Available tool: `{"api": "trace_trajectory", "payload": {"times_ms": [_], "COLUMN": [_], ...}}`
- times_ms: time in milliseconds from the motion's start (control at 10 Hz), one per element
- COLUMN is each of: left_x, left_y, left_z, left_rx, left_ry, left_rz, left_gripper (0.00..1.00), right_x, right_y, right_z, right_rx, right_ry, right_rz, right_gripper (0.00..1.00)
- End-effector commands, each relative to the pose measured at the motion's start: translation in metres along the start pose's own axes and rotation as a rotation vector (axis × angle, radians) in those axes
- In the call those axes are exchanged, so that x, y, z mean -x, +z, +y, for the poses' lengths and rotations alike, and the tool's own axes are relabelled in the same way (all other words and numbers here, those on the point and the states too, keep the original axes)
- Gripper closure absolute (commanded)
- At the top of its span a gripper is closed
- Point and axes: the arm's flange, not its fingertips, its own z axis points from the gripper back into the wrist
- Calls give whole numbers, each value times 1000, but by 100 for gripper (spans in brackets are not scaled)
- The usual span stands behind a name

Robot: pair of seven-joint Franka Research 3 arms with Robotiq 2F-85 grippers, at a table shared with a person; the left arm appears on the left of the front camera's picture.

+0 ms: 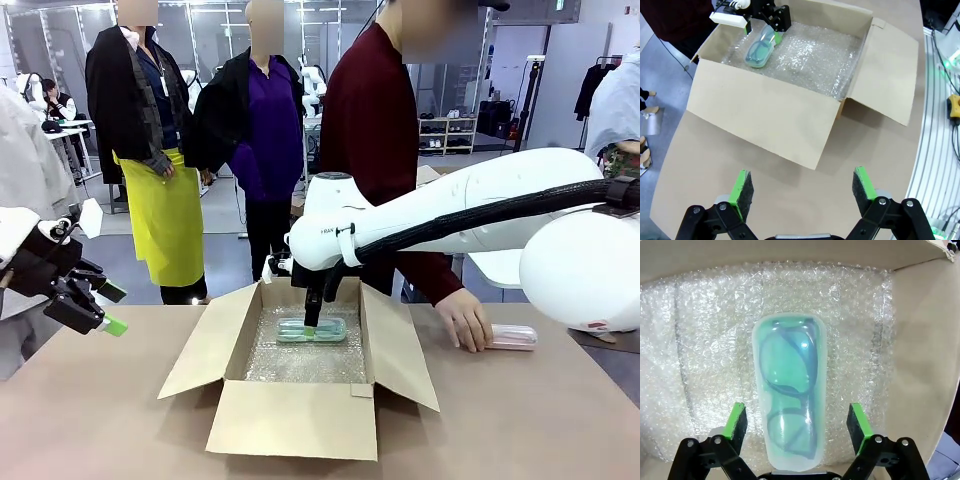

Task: Pack the glasses set securely to prepare it for shipping.
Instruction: Put the Glasses case from the right side of the table into the Package Box.

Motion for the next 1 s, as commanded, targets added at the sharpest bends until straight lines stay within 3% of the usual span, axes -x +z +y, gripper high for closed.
{"api": "trace_trajectory", "payload": {"times_ms": [0, 500, 600, 900], "left_x": [1, 1, 1, 1], "left_y": [1, 1, 1, 1], "left_z": [2, 2, 2, 2], "left_rx": [16, 16, 16, 16], "left_ry": [-14, -14, -14, -14], "left_rz": [-24, -24, -24, -24], "left_gripper": [0, 0, 0, 0], "right_x": [-3, 0, 4, 26], "right_y": [1, 0, 26, 109], "right_z": [0, 0, 10, 54], "right_rx": [3, 0, -12, 5], "right_ry": [2, 0, -36, -72], "right_rz": [-4, 0, 43, 33], "right_gripper": [0, 0, 0, 0]}}
